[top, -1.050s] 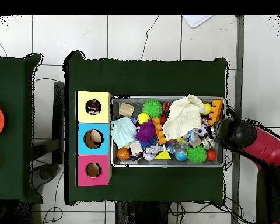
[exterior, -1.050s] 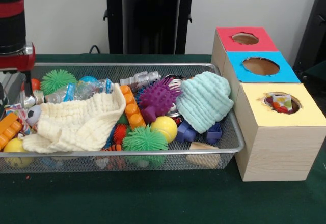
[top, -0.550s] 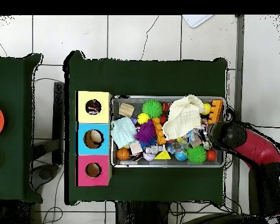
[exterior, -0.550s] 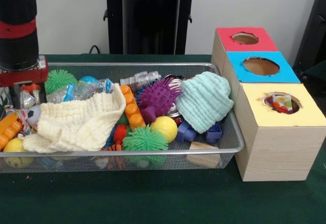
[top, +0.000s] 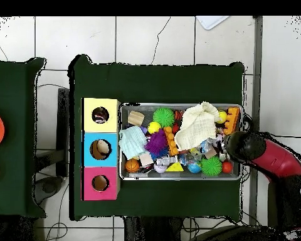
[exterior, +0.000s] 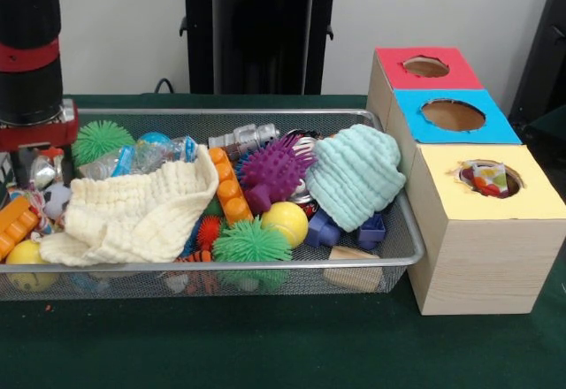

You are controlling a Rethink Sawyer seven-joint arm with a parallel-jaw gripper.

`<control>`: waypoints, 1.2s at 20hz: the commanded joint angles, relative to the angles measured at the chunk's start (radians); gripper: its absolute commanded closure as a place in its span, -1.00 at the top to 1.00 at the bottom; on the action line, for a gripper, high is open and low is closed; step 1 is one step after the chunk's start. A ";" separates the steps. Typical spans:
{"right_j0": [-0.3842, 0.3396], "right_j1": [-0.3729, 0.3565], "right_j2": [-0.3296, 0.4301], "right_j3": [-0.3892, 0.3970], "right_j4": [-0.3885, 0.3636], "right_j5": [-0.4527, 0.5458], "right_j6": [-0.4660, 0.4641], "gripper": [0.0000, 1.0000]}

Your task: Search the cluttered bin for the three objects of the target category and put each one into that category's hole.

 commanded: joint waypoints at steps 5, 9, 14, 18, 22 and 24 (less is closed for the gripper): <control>-0.022 0.061 -0.012 -0.071 -0.006 -0.021 0.165 1.00; -0.041 0.050 -0.001 -0.080 -0.004 0.000 0.135 1.00; -0.116 0.123 0.121 -0.069 0.028 -0.049 0.072 1.00; -0.126 0.134 0.158 -0.062 0.032 -0.044 0.075 1.00; -0.126 0.120 0.156 -0.050 0.019 -0.036 0.084 1.00; -0.124 0.140 0.155 -0.073 0.010 -0.047 0.089 1.00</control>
